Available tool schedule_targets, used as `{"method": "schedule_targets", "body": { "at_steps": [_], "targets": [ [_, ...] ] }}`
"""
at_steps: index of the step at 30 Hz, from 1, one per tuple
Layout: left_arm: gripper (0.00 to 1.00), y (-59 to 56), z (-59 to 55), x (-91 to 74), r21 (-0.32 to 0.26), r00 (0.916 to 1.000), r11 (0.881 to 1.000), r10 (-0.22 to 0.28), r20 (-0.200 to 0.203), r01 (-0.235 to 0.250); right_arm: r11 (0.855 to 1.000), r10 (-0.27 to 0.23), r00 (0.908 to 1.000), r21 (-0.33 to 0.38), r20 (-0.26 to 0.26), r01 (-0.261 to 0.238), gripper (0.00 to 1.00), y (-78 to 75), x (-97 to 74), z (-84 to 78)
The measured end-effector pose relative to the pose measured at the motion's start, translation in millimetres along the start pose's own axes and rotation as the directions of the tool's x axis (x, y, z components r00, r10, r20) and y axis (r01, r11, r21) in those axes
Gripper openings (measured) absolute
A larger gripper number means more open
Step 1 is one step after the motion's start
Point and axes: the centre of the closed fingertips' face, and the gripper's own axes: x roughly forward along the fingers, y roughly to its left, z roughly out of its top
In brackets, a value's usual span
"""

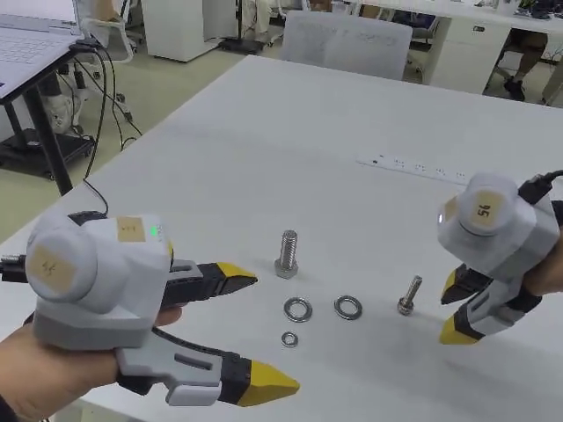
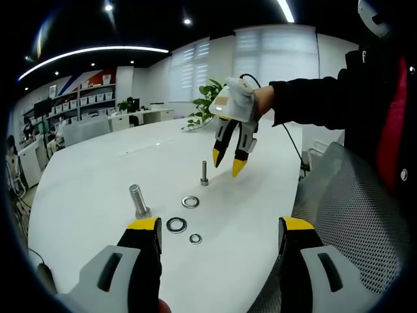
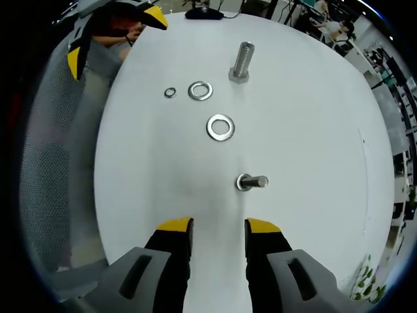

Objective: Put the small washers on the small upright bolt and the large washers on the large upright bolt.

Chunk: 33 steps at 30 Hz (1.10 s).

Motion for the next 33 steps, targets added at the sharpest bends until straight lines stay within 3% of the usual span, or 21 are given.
{"method": "schedule_targets", "body": {
  "at_steps": [10, 23, 33],
  "targets": [
    [0.72, -1.8, 1.0, -0.4, 0.006, 1.0000, 1.000, -0.002, 0.003, 0.002, 0.999, 0.026, 0.9997, -0.040, 0.004, -0.026, 0.32, 24.8, 3.3, 12.3],
    [0.72, -0.1, 2.2, -2.9, 0.008, 0.9999, 1.000, 0.011, 0.010, -0.011, 0.986, 0.076, 0.9969, -0.153, 0.020, -0.072, 0.32, 56.6, 10.2, 53.1],
    [0.72, 0.9, 1.1, -4.3, 0.009, 0.9998, 1.000, 0.021, 0.006, -0.021, 0.972, 0.099, 0.9935, -0.221, 0.057, -0.084, 0.32, 61.9, 11.9, 94.5]
  ]
}}
